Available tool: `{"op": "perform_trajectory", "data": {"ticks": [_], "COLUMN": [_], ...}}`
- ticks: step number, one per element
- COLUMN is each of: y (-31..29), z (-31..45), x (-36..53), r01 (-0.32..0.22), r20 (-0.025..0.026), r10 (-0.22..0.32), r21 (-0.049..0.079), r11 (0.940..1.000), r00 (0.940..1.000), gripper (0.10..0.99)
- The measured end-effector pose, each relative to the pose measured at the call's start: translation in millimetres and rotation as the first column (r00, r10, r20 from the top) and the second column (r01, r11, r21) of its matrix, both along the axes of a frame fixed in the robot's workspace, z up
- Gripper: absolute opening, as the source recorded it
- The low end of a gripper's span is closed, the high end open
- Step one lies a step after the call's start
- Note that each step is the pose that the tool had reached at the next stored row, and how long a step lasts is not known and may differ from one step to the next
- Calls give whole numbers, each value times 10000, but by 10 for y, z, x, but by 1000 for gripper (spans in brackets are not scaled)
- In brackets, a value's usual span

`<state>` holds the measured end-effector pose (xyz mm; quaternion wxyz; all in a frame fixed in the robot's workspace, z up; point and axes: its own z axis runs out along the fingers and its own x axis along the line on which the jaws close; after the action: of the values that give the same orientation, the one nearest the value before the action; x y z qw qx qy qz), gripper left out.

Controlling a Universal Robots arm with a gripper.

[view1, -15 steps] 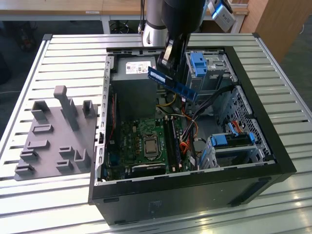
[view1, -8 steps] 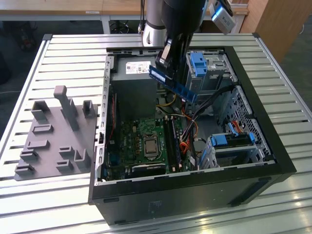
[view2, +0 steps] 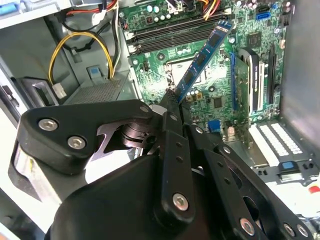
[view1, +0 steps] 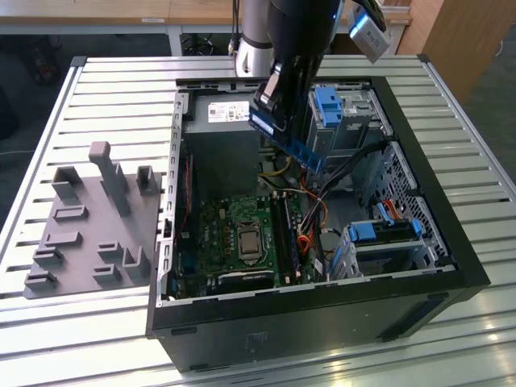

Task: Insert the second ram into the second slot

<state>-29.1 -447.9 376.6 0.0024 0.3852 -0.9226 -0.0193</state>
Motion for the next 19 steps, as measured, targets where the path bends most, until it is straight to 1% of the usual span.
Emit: {"op": "perform_trajectory", "data": {"ticks": [5,9,14,19], "y": [0,0,0,0], "z": [-2,-3,-4,-6], "x": [0,0,0,0], "r01": [439,767,1184,1579], "r20": [0,0,0,0], "r10": [-439,-767,-1184,-1579], "r21": [0,0,0,0], "r11": [9990,9971,9930,9875], "r00": [9990,9971,9930,9875], "gripper": [137,137,137,137]}}
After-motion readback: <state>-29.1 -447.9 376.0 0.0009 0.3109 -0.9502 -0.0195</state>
